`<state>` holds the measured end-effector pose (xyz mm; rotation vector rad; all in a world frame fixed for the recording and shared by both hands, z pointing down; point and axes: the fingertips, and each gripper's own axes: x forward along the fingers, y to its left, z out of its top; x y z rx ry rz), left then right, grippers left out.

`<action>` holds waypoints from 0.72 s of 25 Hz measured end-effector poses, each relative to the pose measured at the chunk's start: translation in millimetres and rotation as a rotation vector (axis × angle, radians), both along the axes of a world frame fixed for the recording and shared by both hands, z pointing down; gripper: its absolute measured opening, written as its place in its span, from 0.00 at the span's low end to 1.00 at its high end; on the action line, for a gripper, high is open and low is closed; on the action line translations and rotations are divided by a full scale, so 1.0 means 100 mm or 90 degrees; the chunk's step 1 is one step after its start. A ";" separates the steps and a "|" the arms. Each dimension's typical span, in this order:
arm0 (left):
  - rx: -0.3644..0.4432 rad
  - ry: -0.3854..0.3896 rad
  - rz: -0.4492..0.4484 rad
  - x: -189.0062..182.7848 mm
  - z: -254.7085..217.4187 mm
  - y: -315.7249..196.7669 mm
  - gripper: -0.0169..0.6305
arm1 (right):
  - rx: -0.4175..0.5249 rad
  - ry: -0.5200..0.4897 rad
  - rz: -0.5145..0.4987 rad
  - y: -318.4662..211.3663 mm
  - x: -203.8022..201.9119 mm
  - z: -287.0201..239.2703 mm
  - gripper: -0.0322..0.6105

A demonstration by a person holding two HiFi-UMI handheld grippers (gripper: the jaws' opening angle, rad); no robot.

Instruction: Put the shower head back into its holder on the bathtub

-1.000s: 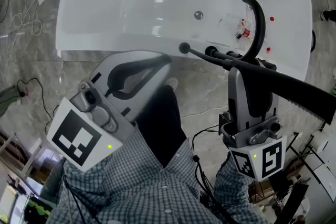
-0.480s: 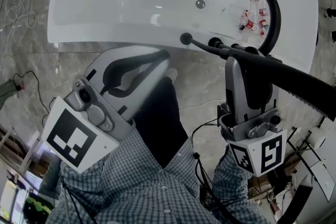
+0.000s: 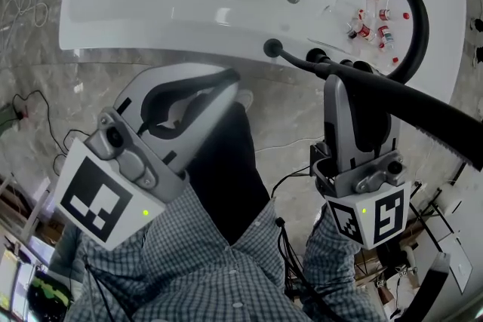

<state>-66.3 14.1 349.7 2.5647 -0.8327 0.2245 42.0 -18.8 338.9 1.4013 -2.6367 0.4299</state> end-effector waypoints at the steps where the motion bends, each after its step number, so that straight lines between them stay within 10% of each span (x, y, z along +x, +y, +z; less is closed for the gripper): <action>1: 0.000 0.000 -0.002 0.00 0.03 0.00 0.05 | 0.001 0.002 0.000 0.00 0.01 0.03 0.26; 18: -0.017 -0.003 -0.008 -0.05 0.33 -0.02 0.05 | -0.016 0.026 -0.008 -0.02 0.00 0.55 0.26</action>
